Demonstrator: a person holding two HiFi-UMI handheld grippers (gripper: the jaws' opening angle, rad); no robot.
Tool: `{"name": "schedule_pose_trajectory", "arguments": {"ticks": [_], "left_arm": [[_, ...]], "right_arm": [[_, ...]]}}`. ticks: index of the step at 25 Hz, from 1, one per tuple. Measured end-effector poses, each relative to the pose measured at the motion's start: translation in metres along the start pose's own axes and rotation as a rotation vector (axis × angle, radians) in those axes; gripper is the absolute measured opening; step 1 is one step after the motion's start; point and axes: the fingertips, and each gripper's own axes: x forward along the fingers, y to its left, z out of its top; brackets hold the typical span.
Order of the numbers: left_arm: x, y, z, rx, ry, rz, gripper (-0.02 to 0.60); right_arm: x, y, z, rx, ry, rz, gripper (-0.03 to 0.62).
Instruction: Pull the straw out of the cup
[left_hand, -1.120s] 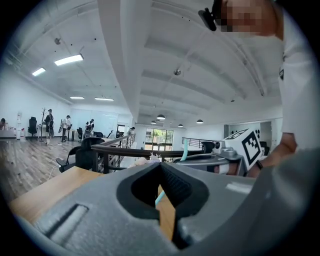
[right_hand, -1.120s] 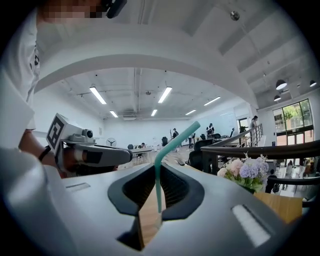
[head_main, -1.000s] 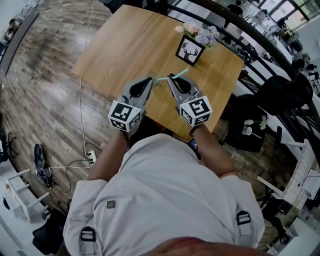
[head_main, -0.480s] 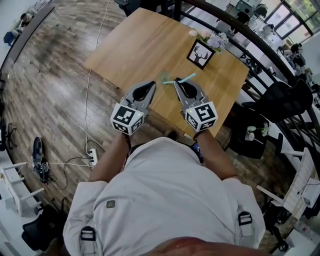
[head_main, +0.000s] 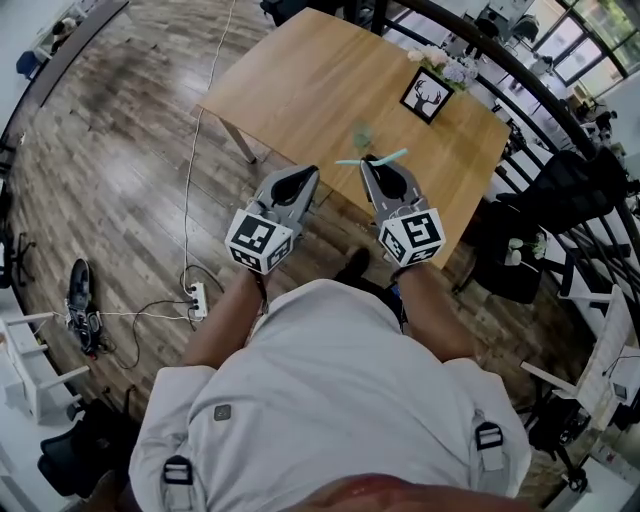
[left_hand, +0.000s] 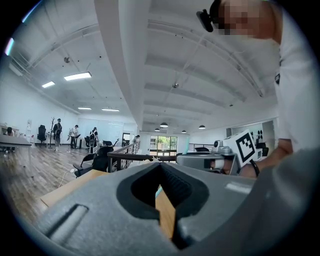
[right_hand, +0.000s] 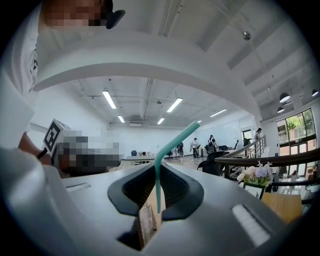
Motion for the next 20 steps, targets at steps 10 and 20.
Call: {"name": "schedule_pose_trajectory", "arguments": {"ticks": [10,20], "left_arm": [[-0.079,-0.015,-0.004,-0.007,-0.023,-0.019,0.005],[-0.100,-0.014,-0.004,-0.016,-0.040,-0.029,0.003]], "right_arm": [[-0.026,0.090,0.002,-0.027,-0.007,0.002,0.040],[-0.029,0.110,0.006,-0.031,-0.011,-0.007,0.038]]}}
